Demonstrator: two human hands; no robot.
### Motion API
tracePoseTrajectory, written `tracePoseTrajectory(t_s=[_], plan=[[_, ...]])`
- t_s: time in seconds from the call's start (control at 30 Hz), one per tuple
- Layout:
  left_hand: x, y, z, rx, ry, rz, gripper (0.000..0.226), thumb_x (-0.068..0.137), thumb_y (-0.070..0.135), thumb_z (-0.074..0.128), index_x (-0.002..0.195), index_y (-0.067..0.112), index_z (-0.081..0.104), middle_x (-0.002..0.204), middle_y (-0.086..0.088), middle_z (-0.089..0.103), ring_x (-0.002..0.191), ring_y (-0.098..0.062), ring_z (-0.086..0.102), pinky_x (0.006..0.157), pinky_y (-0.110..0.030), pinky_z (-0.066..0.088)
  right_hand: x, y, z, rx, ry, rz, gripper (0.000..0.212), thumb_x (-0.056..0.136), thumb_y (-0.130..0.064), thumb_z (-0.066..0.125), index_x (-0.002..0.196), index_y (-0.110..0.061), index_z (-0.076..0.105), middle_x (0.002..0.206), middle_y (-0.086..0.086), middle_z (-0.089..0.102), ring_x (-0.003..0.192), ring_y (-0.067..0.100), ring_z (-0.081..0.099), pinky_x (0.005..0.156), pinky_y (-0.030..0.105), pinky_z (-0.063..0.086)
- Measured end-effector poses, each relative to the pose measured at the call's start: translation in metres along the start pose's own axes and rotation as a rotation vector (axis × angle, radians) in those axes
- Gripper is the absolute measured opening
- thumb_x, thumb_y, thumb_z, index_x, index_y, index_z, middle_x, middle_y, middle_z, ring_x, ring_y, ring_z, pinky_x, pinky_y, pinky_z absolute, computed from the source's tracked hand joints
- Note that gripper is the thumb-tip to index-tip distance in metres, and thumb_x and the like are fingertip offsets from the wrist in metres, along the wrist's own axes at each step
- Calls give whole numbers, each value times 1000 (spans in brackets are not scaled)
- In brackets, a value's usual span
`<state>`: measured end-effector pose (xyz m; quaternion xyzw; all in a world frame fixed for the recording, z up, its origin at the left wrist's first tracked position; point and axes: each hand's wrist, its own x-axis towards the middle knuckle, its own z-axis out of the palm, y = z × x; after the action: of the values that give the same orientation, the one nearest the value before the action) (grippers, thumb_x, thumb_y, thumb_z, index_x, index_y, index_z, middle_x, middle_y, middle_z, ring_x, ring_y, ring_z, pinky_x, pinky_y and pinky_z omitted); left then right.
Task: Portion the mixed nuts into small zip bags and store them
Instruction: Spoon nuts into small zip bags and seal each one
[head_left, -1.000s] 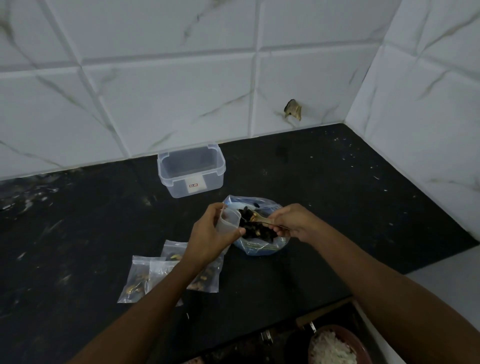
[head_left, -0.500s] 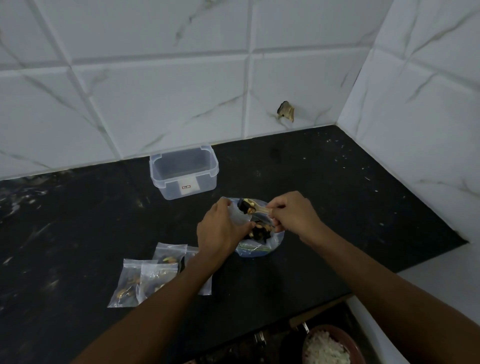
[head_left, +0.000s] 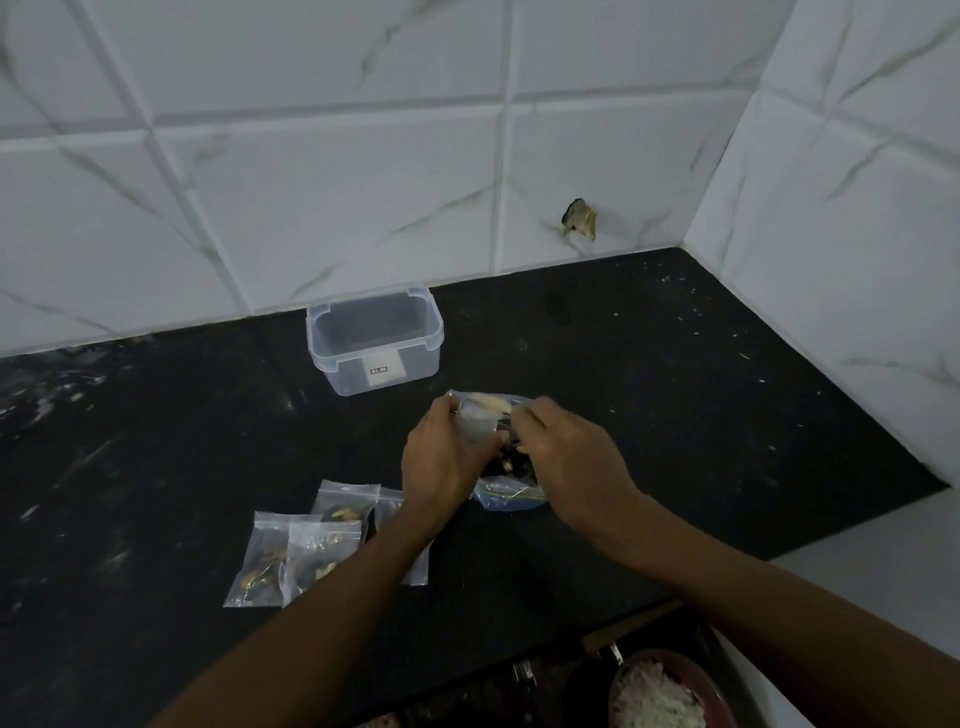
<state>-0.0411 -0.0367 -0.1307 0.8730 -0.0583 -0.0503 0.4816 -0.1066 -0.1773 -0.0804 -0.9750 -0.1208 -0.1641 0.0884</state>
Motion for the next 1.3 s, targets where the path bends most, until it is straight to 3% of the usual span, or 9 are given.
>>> tracePoseTrajectory(t_s=[0.07, 0.13, 0.23, 0.33, 0.6, 0.77, 0.87, 1.03, 1.3], plan=[[0, -3, -4, -85, 5, -40, 60, 76, 38, 78, 127, 22, 50, 112, 7, 63, 98, -6, 62, 84, -31, 57, 8, 9, -6, 123, 62, 173, 9, 84, -3, 65, 92, -7, 66, 82, 6, 60, 60, 13, 54, 50, 17, 40], [-3, -6, -12, -177, -18, -55, 51, 79, 35, 78, 122, 27, 50, 108, 9, 62, 95, -3, 62, 77, -23, 56, 16, 23, -8, 234, 94, 357, 13, 90, -4, 55, 86, -7, 67, 78, 5, 62, 63, 14, 56, 54, 27, 47], [-6, -18, -28, -230, -110, -45, 43, 82, 32, 74, 117, 32, 49, 108, 9, 61, 96, -5, 64, 71, -23, 57, 16, 47, 9, 214, -165, 497, 19, 90, -5, 53, 79, -8, 68, 74, 5, 66, 64, 15, 64, 59, 33, 56], [-6, -30, -36, -206, -189, -61, 48, 83, 33, 74, 125, 26, 51, 113, 6, 61, 99, -7, 63, 72, -24, 56, 8, 45, 37, 98, -378, 482, 15, 89, -4, 52, 80, -7, 63, 78, 7, 64, 73, 23, 67, 61, 32, 53], [-9, -35, -29, -301, -251, -81, 40, 83, 26, 74, 118, 25, 54, 112, 5, 62, 98, -8, 65, 72, -22, 56, 18, 24, 64, 104, -422, 301, 19, 95, -11, 47, 103, -8, 65, 96, 6, 65, 80, 16, 59, 66, 23, 39], [-9, -41, -20, -273, -250, -54, 39, 81, 26, 77, 113, 30, 56, 113, 7, 63, 102, -10, 64, 86, -36, 58, 28, 22, 65, 309, -516, 435, 21, 92, -3, 49, 92, 0, 69, 84, 11, 68, 81, 25, 65, 62, 27, 47], [-8, -41, -18, -261, -239, -44, 38, 81, 25, 77, 111, 33, 55, 110, 8, 64, 102, -7, 64, 89, -35, 57, 34, 21, 67, 586, -598, 677, 19, 94, 0, 49, 99, -4, 67, 75, 12, 66, 63, 19, 65, 55, 26, 54], [-7, -42, -22, -275, -228, -68, 41, 80, 27, 77, 116, 29, 56, 113, 9, 63, 105, -9, 63, 90, -38, 56, 30, 32, 63, 964, -536, 1029, 16, 93, 3, 51, 95, 1, 67, 72, 14, 61, 55, 14, 54, 49, 22, 45], [-6, -33, -35, -331, -202, -62, 44, 83, 23, 73, 123, 26, 54, 117, 4, 62, 104, -11, 63, 75, -25, 56, 17, 53, 34, 1186, -414, 1080, 16, 93, 0, 55, 102, 0, 68, 83, 11, 68, 63, 11, 57, 51, 20, 46]])
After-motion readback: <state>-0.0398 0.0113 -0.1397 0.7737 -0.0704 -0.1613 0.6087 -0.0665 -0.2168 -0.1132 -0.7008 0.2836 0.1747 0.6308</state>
